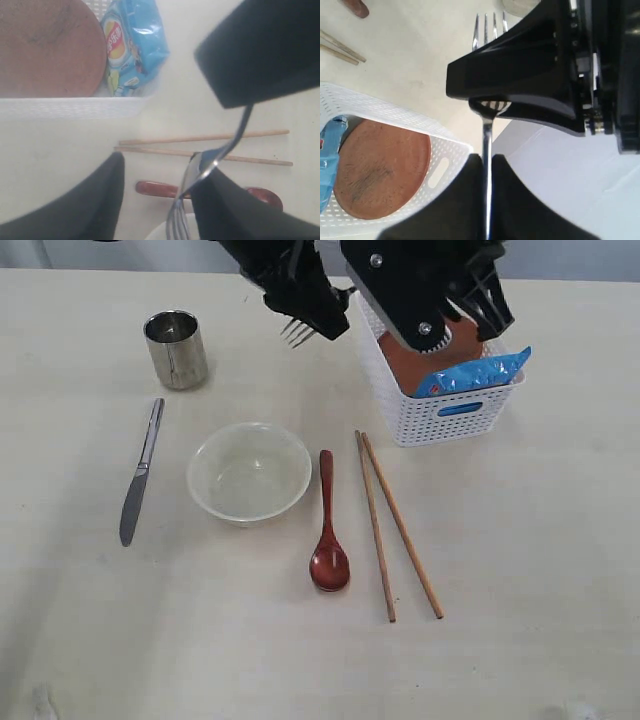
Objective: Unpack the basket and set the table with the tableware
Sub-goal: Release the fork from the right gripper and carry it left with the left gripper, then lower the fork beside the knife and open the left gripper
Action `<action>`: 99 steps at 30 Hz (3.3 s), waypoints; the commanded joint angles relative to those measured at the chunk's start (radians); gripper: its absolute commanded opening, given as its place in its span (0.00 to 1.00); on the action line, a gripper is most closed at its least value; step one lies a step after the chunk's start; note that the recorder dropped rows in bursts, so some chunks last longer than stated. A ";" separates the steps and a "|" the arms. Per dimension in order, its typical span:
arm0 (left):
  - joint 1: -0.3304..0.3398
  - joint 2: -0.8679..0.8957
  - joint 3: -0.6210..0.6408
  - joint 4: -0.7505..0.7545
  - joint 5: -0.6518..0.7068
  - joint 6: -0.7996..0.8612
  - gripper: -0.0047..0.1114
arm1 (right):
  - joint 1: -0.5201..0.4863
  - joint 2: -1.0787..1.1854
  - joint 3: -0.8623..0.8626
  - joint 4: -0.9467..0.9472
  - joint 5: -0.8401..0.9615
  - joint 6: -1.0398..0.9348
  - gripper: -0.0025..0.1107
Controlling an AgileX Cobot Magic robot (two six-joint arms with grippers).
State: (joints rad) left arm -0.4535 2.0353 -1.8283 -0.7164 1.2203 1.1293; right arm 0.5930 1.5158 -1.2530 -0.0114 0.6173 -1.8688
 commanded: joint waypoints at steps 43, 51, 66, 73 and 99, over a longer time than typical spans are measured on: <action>0.177 -0.179 0.531 -0.337 -0.103 -0.076 0.04 | 0.002 -0.386 -0.002 0.011 -0.250 0.559 0.54; 0.293 -0.590 1.155 -0.592 -0.262 -0.030 0.04 | 0.007 -0.388 -0.002 0.011 -0.330 0.958 0.54; 0.316 -0.664 1.336 -0.565 -0.351 -0.055 0.04 | 0.008 -0.400 -0.002 0.037 0.422 1.507 0.26; 0.562 -0.662 1.309 -0.495 -0.149 -0.108 0.04 | 0.008 -0.403 -0.002 0.038 0.381 1.567 0.24; 0.574 -0.249 1.252 -0.495 -0.120 -0.079 0.04 | 0.008 -0.403 -0.002 0.057 0.262 1.615 0.24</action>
State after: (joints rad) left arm 0.1440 1.7580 -0.5588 -1.1933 1.0881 1.0379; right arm 0.6007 1.1187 -1.2530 0.0436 0.8893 -0.2573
